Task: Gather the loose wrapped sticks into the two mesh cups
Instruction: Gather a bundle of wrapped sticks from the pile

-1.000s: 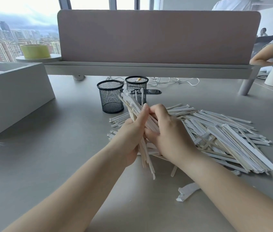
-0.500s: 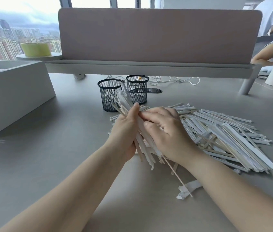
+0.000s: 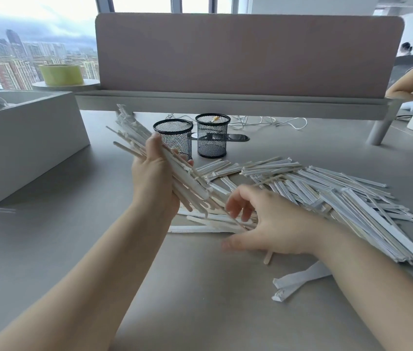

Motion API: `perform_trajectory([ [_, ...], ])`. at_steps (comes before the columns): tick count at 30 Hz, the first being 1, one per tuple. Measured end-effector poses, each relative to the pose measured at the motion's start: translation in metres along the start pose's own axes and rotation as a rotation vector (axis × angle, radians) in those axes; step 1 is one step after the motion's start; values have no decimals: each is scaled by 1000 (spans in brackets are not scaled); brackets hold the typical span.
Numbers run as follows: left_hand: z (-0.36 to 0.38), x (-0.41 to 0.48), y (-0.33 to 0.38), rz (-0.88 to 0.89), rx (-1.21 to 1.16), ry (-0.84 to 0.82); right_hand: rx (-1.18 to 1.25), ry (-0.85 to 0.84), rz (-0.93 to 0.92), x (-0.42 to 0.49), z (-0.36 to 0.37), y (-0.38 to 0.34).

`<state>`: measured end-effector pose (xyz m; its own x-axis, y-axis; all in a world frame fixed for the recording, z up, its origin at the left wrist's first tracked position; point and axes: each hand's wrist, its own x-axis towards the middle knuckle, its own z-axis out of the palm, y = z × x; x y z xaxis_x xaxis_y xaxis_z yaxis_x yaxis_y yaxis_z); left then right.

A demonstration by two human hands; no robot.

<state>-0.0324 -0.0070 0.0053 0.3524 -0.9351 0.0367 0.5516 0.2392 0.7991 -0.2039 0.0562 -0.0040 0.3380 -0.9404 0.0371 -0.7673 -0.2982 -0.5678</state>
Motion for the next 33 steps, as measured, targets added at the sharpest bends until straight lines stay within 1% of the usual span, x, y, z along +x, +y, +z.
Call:
perform_trajectory([
  [3,-4,4,-2,-54,-13,26,45,67,-17,6,7,4],
  [6,-5,5,-5,-74,-7,24,160,84,-11,8,9,4],
  [8,-4,3,-7,-72,-37,10,182,98,-1,8,12,3],
  [11,-3,-1,-10,-59,-83,-26,197,214,2,11,17,0],
  [12,-2,-2,-11,-54,-104,-36,227,262,31,11,17,-3],
  [13,-2,-3,-11,-52,-119,-42,290,290,75,11,17,-7],
  [15,-1,-5,-11,-57,-121,-45,511,264,155,10,17,-15],
  [16,-1,-6,-11,-61,-118,-53,634,260,178,11,20,-18],
  [20,6,-16,-19,-77,-121,-106,1109,337,243,18,33,-23],
  [22,9,-23,-25,-74,-106,-144,1344,304,232,19,33,-25],
  [24,12,-30,-29,-56,-62,-187,1439,237,213,15,31,-26],
  [26,13,-35,-31,-16,-2,-259,1452,148,159,14,31,-23],
  [27,13,-37,-30,23,30,-306,1394,126,137,15,33,-20],
  [28,13,-37,-29,74,67,-352,1292,140,127,16,35,-19],
  [30,12,-37,-27,183,158,-433,1097,232,93,16,34,-17],
  [33,9,-43,-27,247,253,-571,952,354,6,15,24,-18],
])
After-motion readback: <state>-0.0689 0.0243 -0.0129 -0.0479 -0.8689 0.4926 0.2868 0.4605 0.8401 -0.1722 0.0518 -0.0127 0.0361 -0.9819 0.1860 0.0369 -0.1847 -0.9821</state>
